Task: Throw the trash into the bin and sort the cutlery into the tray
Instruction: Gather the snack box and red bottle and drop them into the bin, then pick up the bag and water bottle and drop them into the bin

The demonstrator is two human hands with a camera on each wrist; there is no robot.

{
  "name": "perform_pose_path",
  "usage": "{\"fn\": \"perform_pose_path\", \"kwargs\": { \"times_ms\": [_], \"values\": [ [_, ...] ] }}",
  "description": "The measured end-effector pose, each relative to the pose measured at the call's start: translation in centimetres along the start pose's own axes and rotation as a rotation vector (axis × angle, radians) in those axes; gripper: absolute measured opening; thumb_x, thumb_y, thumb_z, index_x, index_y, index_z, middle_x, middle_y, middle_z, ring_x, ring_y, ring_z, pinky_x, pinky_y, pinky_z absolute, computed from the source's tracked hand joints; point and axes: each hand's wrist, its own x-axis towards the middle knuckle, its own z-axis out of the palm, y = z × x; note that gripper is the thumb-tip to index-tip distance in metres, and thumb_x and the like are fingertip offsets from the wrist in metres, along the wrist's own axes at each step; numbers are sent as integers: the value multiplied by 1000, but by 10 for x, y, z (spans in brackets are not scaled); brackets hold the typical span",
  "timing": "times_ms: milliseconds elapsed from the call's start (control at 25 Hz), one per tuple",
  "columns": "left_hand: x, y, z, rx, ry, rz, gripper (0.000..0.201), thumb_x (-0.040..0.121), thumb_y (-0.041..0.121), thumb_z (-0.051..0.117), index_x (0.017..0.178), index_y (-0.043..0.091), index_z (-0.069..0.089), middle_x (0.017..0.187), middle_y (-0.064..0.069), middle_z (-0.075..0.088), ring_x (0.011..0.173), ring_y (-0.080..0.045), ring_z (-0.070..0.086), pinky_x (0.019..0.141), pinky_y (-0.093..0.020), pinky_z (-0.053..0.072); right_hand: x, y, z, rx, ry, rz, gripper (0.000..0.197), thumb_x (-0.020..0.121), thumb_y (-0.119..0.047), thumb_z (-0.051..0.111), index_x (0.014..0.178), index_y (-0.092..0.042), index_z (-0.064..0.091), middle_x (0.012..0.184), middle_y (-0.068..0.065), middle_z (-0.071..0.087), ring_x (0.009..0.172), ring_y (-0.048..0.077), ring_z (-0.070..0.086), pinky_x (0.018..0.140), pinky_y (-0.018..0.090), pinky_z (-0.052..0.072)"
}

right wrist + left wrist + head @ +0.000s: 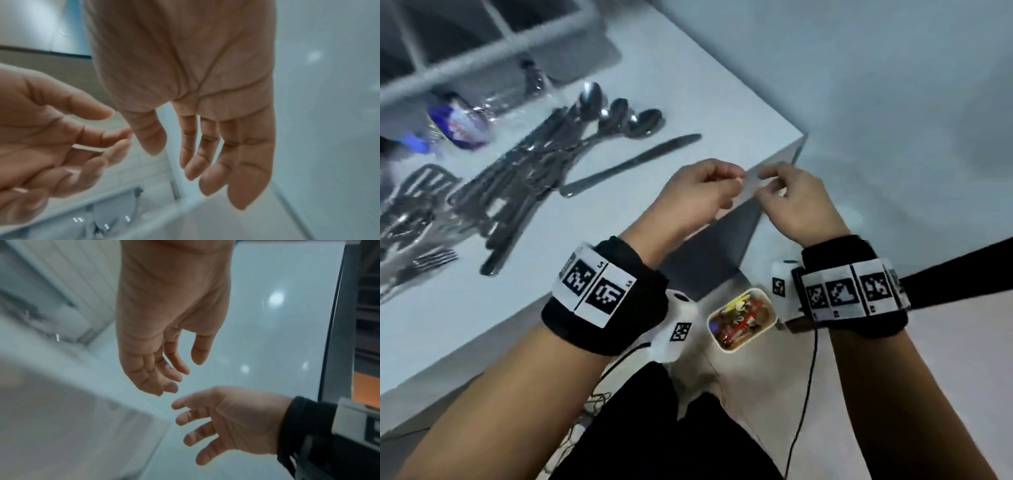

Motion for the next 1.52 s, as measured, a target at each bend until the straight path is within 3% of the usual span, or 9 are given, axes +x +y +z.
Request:
{"fn": "perform_pose_path", "kwargs": {
  "times_ms": [320, 480, 560, 680, 800, 1000, 1080, 1240, 1520],
  "values": [
    [-77, 19, -165, -66, 431, 62, 19, 87, 8, 57, 83, 26, 60, 77, 7, 57, 66, -11, 52, 59, -23, 44, 25, -152, 39, 4, -137, -339, 24, 87, -22, 58, 110, -17, 61, 93, 3, 61, 70, 18, 55, 56, 4, 39],
    [-113, -5, -235, 56, 649, -15, 15, 86, 16, 61, 97, 26, 62, 85, 7, 58, 64, -11, 50, 66, -23, 42, 39, -212, 84, 5, -214, -480, 25, 85, -17, 59, 110, -13, 62, 104, 10, 64, 85, 27, 64, 71, 30, 49],
    [-130, -19, -268, 170, 773, -102, 18, 86, 21, 61, 103, 25, 63, 94, 5, 61, 72, -11, 54, 67, -19, 41, 48, -240, 112, -122, -236, -575, 29, 86, -17, 58, 114, -11, 61, 108, 7, 61, 93, 21, 59, 86, 29, 46],
    [-146, -45, -313, 371, 895, -237, 30, 84, 28, 62, 113, 21, 63, 120, -2, 63, 104, -20, 58, 91, -27, 41, 60, -268, 157, -341, -282, -675, 33, 87, -17, 57, 119, -11, 59, 124, 9, 57, 113, 24, 55, 100, 30, 40],
    [-152, -67, -341, 506, 874, -379, 47, 81, 35, 64, 125, 19, 56, 134, -7, 56, 121, -25, 53, 101, -32, 39, 72, -280, 195, -551, -313, -688, 43, 86, -15, 57, 129, -15, 51, 136, 9, 47, 126, 28, 46, 106, 37, 37],
    [-149, -103, -357, 816, 520, -757, 103, 66, 59, 69, 148, 27, 15, 156, -14, 17, 139, -39, 28, 114, -51, 27, 93, -288, 238, -809, -329, -710, 64, 82, -9, 59, 141, -18, 35, 144, 7, 39, 131, 30, 41, 109, 46, 39],
    [-148, -112, -356, 882, 479, -780, 108, 62, 58, 72, 148, 28, 14, 155, -12, 19, 139, -41, 25, 113, -55, 25, 102, -288, 245, -877, -344, -687, 69, 82, -10, 62, 143, -19, 31, 148, 7, 37, 133, 31, 39, 109, 49, 38],
    [-144, -126, -354, 947, 471, -740, 97, 60, 52, 76, 140, 20, 31, 137, -8, 46, 128, -34, 44, 110, -59, 26, 109, -290, 259, -1009, -307, -691, 79, 79, -11, 64, 146, -22, 23, 146, 9, 40, 133, 33, 39, 106, 51, 40],
    [-143, -133, -357, 937, 522, -639, 41, 75, 23, 57, 115, 19, 52, 107, -3, 61, 102, -25, 58, 86, -40, 41, 107, -291, 271, -1087, -158, -716, 57, 81, -16, 63, 134, -14, 43, 134, 11, 49, 129, 30, 43, 103, 45, 39]
  ]
}}
